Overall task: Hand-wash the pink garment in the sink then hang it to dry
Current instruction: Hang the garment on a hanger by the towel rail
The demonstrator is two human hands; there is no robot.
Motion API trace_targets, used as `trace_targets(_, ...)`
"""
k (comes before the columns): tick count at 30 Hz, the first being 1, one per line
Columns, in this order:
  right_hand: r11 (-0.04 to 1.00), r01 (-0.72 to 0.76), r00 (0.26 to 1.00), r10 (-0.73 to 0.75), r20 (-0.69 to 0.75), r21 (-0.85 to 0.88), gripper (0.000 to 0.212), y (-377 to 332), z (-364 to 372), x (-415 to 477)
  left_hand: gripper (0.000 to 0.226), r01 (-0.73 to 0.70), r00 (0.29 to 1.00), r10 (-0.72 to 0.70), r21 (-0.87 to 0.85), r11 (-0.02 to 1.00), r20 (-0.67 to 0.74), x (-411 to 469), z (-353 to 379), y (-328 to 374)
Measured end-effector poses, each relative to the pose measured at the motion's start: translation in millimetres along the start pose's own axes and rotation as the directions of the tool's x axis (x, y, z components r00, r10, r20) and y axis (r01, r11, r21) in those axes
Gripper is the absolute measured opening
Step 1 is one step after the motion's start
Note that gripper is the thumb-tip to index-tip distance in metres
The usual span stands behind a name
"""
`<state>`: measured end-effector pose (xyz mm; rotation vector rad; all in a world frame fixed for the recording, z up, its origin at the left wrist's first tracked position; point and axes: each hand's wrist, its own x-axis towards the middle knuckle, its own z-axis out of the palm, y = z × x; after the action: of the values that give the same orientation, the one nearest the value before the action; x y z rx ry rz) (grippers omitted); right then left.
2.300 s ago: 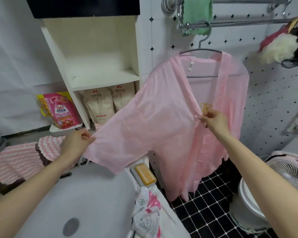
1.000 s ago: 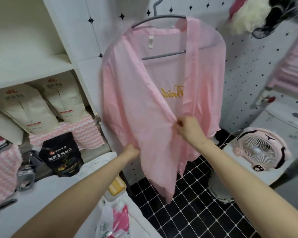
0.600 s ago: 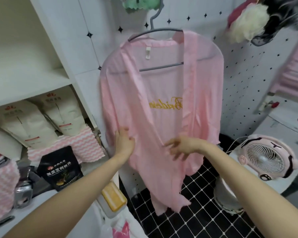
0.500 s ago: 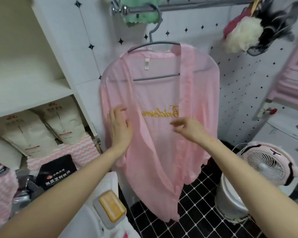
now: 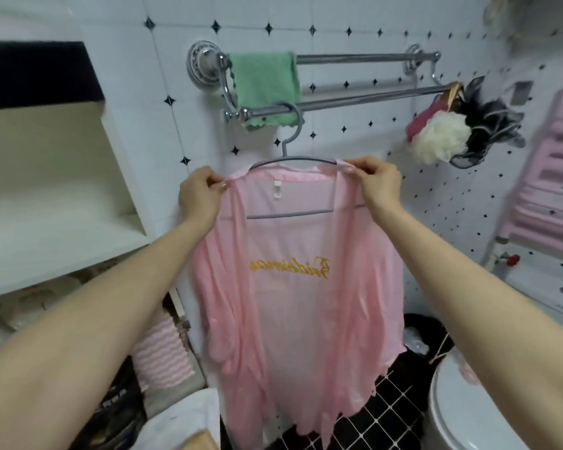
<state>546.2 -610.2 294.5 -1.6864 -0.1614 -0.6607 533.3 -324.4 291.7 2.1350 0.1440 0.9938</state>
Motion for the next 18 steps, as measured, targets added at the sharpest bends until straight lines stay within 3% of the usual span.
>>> trace_targets(5, 0.998, -0.045, 0.996, 0.049, 0.076, -0.048, 0.014, -2, 10, 13, 0.006, -0.012, 0.999, 0.013, 0.01, 1.0, -0.03, -8, -2, 14)
trace_targets(9, 0.973, -0.073, 0.995, 0.055, 0.085, 0.218, 0.019, -13, 13, 9, 0.019, 0.061, 0.998, -0.064, -0.306, 0.95, 0.0, -9, -4, 19)
trace_targets(12, 0.942, -0.104, 0.993, 0.114, -0.015, 0.318, 0.015, -3, -2, 8, 0.021, 0.153, 0.98, -0.188, -0.376, 0.914, -0.058, -13, -6, 15)
trace_targets(15, 0.979, -0.055, 0.998, 0.049, 0.036, 0.198, 0.004, 7, -14, 6, 0.025, 0.193, 0.978, -0.205, -0.256, 0.947, -0.023, -15, -4, 9)
trace_targets(18, 0.996, 0.019, 0.999, -0.022, 0.032, 0.082, 0.009, 9, -18, 5, 0.033, 0.173, 0.985, -0.172, -0.081, 0.982, 0.019, -19, -5, 7)
